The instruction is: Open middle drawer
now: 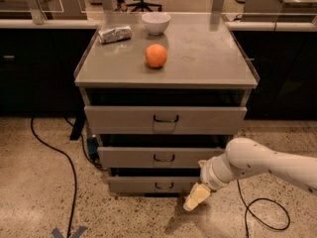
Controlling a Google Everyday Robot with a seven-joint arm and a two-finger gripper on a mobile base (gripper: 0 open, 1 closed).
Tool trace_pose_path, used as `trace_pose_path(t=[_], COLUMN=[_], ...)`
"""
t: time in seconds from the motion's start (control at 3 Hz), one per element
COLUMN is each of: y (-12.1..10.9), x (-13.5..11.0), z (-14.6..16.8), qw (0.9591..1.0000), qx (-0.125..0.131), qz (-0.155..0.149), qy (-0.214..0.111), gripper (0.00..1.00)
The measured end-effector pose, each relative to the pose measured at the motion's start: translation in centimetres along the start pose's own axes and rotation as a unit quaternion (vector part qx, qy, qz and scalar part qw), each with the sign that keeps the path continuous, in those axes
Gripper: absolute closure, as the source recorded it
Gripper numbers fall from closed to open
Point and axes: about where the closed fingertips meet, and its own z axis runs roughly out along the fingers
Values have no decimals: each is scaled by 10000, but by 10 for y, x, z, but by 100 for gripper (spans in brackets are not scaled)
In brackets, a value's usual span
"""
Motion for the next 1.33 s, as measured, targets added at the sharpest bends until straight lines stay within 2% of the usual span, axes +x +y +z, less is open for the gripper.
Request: trace_pose_path(t=[0.33, 0.67, 1.0, 1.33], y=[-15, -38, -63, -86], x=[-19, -41, -50, -32], z=[17, 32, 47, 61], qw=[9996, 9982, 9969, 9973], qx=[58, 332, 592, 697], qz=[-208, -423, -439, -131], qy=[-170, -265, -268, -204], gripper=[0, 0, 0, 0])
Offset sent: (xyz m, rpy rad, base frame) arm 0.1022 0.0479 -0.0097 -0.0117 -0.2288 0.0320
